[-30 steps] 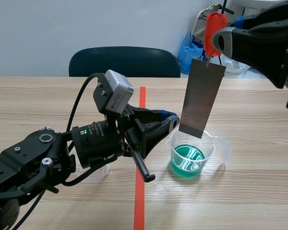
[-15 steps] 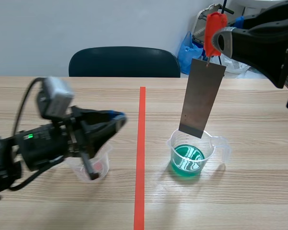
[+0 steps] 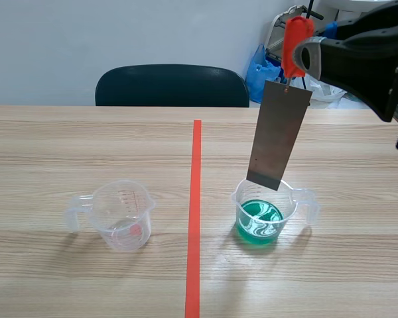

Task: Do the redox reaction experiment

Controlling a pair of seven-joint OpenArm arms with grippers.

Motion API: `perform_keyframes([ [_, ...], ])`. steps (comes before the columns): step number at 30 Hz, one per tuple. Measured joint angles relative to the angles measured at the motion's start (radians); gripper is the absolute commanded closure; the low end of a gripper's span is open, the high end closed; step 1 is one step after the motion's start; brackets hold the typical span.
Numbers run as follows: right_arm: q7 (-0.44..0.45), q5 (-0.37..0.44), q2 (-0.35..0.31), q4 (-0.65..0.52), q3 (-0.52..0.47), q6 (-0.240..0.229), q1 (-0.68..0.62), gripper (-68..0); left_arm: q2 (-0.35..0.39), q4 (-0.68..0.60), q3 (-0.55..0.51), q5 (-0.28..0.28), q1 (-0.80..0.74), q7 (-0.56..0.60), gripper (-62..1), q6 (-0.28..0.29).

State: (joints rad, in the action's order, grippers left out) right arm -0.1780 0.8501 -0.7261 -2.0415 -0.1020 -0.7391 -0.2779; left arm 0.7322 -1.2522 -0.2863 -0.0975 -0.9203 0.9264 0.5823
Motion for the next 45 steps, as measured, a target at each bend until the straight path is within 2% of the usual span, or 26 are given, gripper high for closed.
perform_keyframes([
  [4, 0.000, 0.000, 0.000, 0.000, 0.000, 0.000, 0.000, -0.6, -0.069, 0.000, -0.108, 0.075, -0.183, 0.076, -2.1, -0.072],
  [8, 0.000, 0.000, 0.000, 0.000, 0.000, 0.000, 0.000, -0.6, -0.156, 0.000, -0.167, 0.132, -0.301, 0.154, -3.0, -0.143],
  [10, 0.000, 0.000, 0.000, 0.000, 0.000, 0.000, 0.000, -0.6, -0.190, 0.000, -0.183, 0.157, -0.343, 0.192, -3.2, -0.162],
  [14, 0.000, 0.000, 0.000, 0.000, 0.000, 0.000, 0.000, -0.6, -0.239, 0.000, -0.195, 0.193, -0.395, 0.231, -3.8, -0.157],
  [17, 0.000, 0.000, 0.000, 0.000, 0.000, -0.001, 0.000, -0.6, -0.253, -0.001, -0.196, 0.192, -0.395, 0.248, -15.4, -0.156],
  [23, 0.000, 0.000, 0.000, 0.000, 0.000, 0.001, 0.000, -0.6, -0.249, 0.000, -0.197, 0.181, -0.395, 0.278, -50.7, -0.157],
  [27, 0.000, 0.000, 0.000, 0.000, 0.000, 0.000, 0.000, -0.6, -0.274, 0.002, -0.197, 0.160, -0.395, 0.314, -62.3, -0.156],
  [35, 0.000, 0.000, 0.000, 0.000, 0.000, 0.000, 0.000, -0.6, -0.281, 0.002, -0.197, 0.066, -0.395, 0.320, -62.3, -0.156],
  [45, 0.000, 0.000, 0.000, 0.000, 0.000, 0.000, 0.000, -0.6, -0.280, 0.002, -0.197, 0.060, -0.395, 0.320, -62.3, -0.156],
])
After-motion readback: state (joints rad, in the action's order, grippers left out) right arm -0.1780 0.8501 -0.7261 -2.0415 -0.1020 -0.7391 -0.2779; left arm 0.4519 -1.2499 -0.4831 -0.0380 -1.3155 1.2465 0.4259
